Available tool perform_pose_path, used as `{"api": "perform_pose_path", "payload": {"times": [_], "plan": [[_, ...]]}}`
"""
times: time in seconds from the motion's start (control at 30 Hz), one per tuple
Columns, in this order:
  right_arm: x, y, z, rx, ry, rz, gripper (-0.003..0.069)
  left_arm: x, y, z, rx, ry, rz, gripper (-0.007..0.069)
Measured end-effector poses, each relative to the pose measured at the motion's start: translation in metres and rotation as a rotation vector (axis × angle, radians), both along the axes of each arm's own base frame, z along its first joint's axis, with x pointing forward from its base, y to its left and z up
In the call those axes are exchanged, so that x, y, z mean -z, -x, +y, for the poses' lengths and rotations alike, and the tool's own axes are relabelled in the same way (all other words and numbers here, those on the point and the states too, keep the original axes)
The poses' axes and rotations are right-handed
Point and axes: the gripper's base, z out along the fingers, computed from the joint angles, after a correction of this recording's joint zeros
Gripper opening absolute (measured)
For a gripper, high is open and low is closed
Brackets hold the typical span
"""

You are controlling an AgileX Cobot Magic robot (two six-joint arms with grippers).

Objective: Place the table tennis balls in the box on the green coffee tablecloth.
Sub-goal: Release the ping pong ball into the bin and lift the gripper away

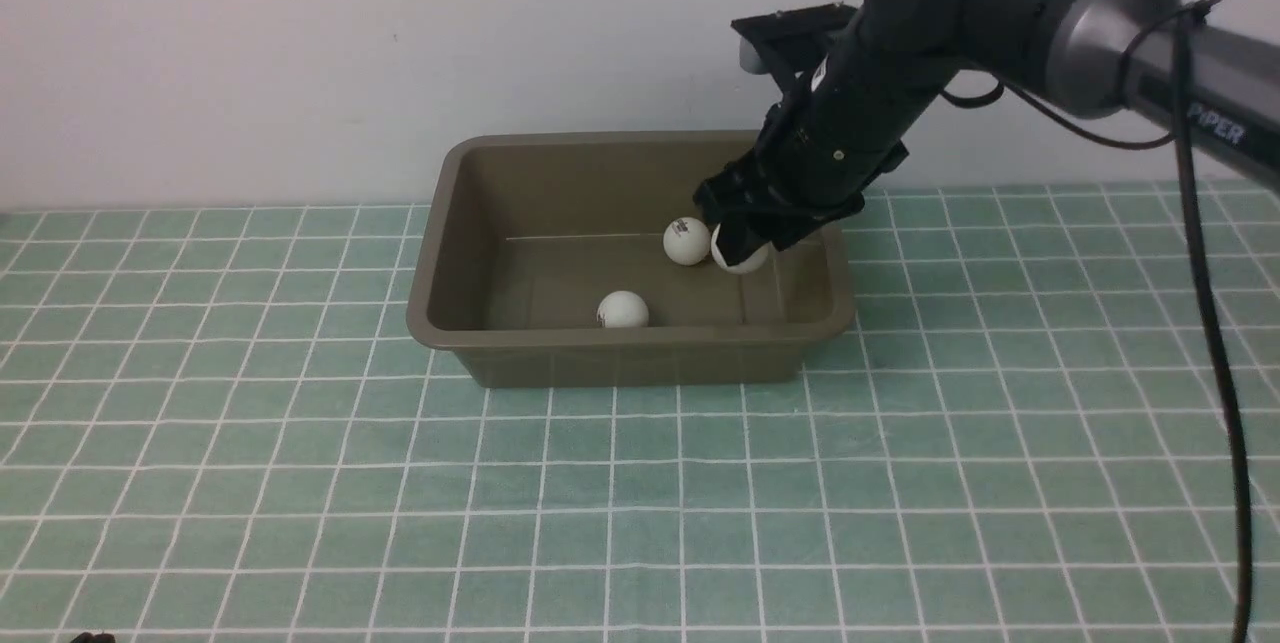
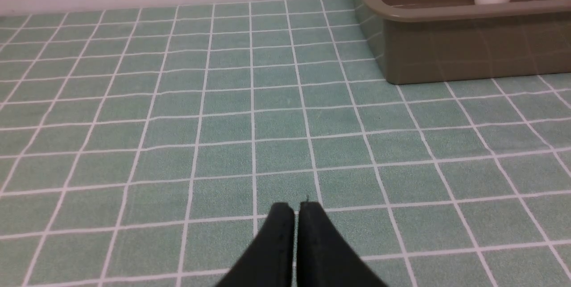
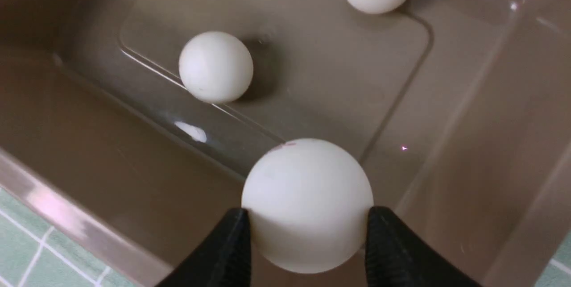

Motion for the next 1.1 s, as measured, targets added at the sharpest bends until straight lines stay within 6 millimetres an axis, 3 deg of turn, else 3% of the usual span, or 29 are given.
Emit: {"api": "perform_pose_path", "payload": {"times": [0.2,0.47,0.7,0.87,1.03,1.1], "plan": [[0.017,-0.004,0.002,-0.009,0.02,0.031,0.0304,0.0,0.0,0.0,0.0,0.0,0.0,-0.0004],[0.017,-0.005,0.002,-0.036,0.029,0.015,0.0313,0.0,0.0,0.0,0.0,0.0,0.0,-0.0004],[0.017,-0.005,0.002,-0.039,0.032,0.013,0.0383,0.0,0.0,0.0,0.0,0.0,0.0,-0.0004],[0.017,-0.003,0.001,-0.045,0.043,0.029,0.0377,0.0,0.0,0.0,0.0,0.0,0.0,-0.0004],[-0.014,-0.001,-0.006,-0.055,0.089,-0.058,0.0295,0.0,0.0,0.0,0.0,0.0,0.0,-0.0004],[-0.059,0.01,-0.018,-0.05,0.121,-0.183,0.0209,0.0,0.0,0.0,0.0,0.0,0.0,-0.0004]]}}
